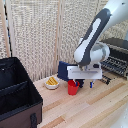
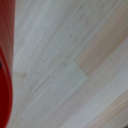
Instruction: Kindly spot and seek the red cup placed ahead of you. Cautiously adjust your gripper towards the red cup, gripping it gently. Find the after-storage area of the caddy. Relocate the red cup in your grip over the rear portion and softly release it into the compartment.
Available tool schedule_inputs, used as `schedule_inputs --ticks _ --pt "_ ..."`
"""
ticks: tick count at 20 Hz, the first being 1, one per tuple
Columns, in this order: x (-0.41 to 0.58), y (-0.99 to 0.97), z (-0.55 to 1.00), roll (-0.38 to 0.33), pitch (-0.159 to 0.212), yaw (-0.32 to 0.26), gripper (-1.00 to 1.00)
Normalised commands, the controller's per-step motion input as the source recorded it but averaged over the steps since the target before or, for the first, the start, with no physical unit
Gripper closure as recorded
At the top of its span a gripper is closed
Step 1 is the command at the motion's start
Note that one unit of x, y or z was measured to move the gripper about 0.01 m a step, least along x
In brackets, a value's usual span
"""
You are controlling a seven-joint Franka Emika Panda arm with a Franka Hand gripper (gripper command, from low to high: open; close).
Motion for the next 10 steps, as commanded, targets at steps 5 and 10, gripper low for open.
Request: schedule_inputs --ticks 5,10 --pt "0.002 0.11 -0.12 -0.007 0.004 -0.024 1.00" --pt "0.000 0.02 -0.01 -0.003 0.004 -0.004 1.00"
